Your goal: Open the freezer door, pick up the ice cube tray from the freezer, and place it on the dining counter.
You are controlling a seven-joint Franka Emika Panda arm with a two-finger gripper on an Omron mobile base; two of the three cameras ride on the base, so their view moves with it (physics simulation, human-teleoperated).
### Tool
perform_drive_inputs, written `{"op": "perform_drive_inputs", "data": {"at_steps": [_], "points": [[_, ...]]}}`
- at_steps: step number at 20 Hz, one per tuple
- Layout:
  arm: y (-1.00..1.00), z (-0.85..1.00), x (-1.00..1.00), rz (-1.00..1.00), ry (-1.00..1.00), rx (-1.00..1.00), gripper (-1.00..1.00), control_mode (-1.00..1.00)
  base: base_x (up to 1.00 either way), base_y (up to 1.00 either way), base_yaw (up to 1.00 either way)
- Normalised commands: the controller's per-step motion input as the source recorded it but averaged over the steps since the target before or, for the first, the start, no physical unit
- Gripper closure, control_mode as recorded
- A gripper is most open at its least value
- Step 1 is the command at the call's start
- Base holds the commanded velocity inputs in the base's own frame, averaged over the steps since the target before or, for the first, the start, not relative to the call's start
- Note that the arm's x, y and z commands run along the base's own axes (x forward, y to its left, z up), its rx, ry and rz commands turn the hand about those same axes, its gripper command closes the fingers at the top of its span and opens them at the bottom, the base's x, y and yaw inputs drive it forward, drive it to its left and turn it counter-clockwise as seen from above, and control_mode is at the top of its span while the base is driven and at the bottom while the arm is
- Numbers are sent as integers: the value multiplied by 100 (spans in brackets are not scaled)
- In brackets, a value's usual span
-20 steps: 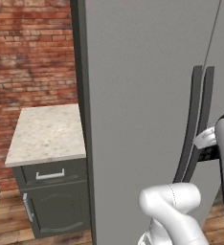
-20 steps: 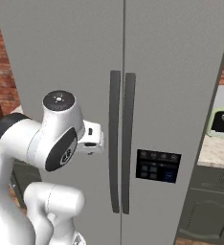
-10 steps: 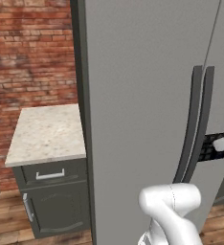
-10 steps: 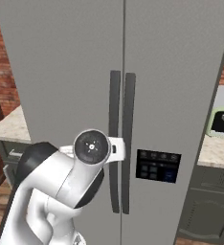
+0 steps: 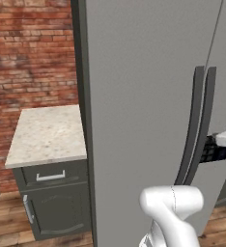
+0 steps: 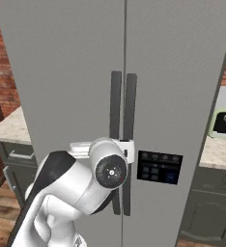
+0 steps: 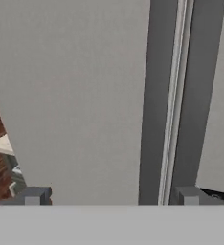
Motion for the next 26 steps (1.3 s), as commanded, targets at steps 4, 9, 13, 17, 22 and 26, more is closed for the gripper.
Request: {"op": "perform_drive_inputs", "data": {"at_steps": [4,9,13,17,22,26], "points": [[-3,1,27,0,-19,8,-100,-100,0,0,0],[-15,5,13,0,-21,7,-100,-100,0,0,0],[-15,6,4,-2,-16,1,-100,-100,0,0,0],[-12,6,13,-3,-6,3,-100,-100,0,0,0],[-13,14,22,-7,0,3,-100,-100,0,0,0],[-22,11,23,-6,0,3,-100,-100,0,0,0]]}}
